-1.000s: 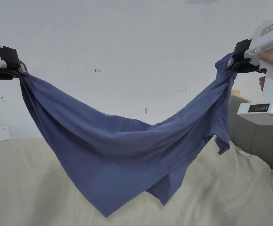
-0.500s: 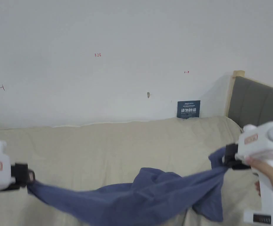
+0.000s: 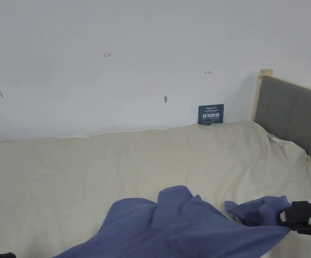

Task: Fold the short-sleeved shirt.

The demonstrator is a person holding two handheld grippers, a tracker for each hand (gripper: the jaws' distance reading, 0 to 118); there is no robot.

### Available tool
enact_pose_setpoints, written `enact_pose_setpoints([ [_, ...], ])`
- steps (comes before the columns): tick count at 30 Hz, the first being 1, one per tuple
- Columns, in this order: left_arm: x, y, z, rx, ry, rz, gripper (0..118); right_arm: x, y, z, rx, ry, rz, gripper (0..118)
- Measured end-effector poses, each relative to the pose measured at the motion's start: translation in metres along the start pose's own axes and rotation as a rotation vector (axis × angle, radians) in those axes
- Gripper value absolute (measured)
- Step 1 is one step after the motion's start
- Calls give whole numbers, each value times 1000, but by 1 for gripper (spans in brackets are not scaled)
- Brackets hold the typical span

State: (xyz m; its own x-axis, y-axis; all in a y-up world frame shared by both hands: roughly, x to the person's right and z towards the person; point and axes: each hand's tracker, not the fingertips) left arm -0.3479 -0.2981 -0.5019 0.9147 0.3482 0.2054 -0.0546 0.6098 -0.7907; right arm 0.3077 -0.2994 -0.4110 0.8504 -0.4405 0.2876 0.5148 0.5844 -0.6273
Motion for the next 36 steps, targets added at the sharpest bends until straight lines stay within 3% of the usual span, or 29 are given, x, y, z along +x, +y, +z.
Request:
enact_pose_setpoints([
  [4, -3, -26, 3, -62, 14, -5, 5, 15, -26, 9, -74, -38, -16, 4],
  [12, -37, -82, -51, -251, 141, 18, 5, 60, -74, -35, -174, -191, -112, 4],
  [17, -54, -92, -72, -289, 160, 164, 9, 81, -75, -65, -238, -263, -144, 6],
  [18, -54, -93, -71, -293, 188, 167, 17, 83, -76, -66, -240, -272, -158, 10],
  [20, -58, -95, -74, -318, 246, 160, 65, 89, -75, -71, -262, -288, -159, 49],
  [22, -62, -97, -67, -303, 256, 153, 96, 94, -76, -70, -265, -316, -125, 91],
  [26, -68, -94, -38, -235, 269, 169, 97, 90, -74, -42, -189, -362, -66, 93],
  [30, -54, -86, 12, 3, 272, 117, 97, 71, -65, 3, -23, -347, 0, 93],
  [33, -23, -84, 56, 207, 310, -24, 96, 37, -68, 47, 138, -246, 32, 93],
  [36, -7, -94, 86, 356, 246, -18, 92, 3, -89, 78, 277, -63, 58, 90],
])
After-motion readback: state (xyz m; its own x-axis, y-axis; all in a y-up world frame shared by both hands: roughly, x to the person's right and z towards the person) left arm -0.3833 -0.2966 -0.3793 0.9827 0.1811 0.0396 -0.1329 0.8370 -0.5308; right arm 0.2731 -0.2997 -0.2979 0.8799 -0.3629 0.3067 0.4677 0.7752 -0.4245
